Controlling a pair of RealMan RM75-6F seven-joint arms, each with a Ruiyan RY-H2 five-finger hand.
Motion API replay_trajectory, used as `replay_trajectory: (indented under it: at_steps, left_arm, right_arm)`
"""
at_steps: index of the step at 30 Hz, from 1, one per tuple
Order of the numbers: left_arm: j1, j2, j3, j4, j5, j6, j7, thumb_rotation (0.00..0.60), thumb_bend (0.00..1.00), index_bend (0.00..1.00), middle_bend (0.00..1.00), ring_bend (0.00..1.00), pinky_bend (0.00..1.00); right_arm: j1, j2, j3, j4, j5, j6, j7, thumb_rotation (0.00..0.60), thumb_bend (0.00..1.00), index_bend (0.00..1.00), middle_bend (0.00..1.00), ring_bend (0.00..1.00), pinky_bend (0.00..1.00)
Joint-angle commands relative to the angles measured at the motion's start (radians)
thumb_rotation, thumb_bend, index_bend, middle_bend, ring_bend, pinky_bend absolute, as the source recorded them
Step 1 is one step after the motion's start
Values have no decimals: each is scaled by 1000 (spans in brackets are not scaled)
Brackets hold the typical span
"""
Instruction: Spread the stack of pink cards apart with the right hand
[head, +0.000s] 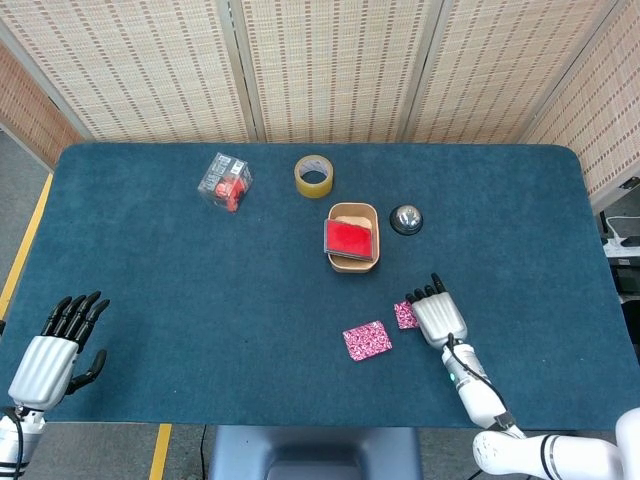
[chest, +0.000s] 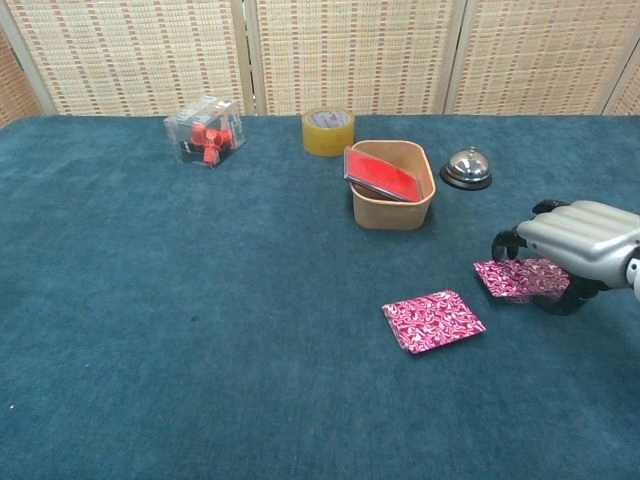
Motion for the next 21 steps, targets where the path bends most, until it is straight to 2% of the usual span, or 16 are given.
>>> replay_trajectory:
  at_steps: [1,10,21]
  left_arm:
    - [0,0,1,0,1,0,0,600,466,0,0,0,37]
    - [1,-1,0,-2,0,2,3,600,466,0,0,0,37]
    - [3,-1,2,-1,2,5,1,600,466,0,0,0,37]
  right_arm:
    - [1,-1,-1,2,6,-2,-5,600,301,261,253,210,0]
    - [4,-8,-2,5,7,-1,-6,600,301,273,265,212,0]
    - [-5,-23,-7,17,-24,33,-15,600,301,423,365,321,0]
